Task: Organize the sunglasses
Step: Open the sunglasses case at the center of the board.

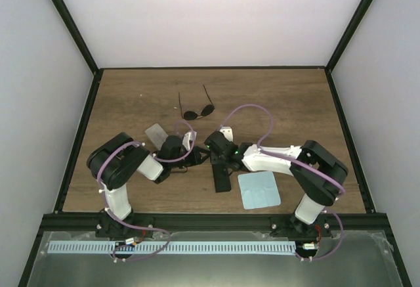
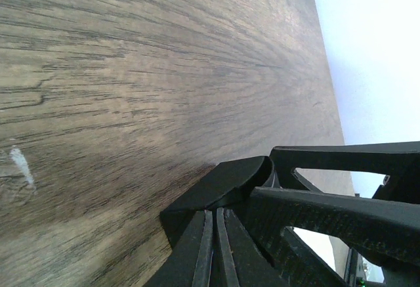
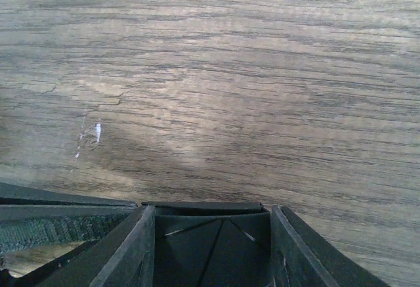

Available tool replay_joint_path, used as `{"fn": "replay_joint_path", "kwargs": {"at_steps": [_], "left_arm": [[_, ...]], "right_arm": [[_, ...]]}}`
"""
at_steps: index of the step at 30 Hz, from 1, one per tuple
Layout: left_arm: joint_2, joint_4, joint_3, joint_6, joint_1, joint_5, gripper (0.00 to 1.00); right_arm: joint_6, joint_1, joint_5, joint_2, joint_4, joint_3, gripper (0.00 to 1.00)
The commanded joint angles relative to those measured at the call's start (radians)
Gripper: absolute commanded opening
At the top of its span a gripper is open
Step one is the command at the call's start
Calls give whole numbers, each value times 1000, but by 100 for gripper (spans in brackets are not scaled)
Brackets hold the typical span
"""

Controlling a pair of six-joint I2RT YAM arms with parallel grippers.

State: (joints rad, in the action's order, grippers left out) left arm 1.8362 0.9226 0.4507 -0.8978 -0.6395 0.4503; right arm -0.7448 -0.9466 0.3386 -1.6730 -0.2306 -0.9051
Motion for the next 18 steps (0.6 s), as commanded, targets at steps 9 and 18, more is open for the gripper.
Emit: {"fn": "replay_joint_path", "kwargs": {"at_steps": [9,18], "left_arm": [[36,-31,14,4,-6,-22,4],[40,-36,21,6,-7,-24,4]], "right_arm": [[38,41,-257,117,210,102,32],[38,128,-504,182,395,226,32]]}}
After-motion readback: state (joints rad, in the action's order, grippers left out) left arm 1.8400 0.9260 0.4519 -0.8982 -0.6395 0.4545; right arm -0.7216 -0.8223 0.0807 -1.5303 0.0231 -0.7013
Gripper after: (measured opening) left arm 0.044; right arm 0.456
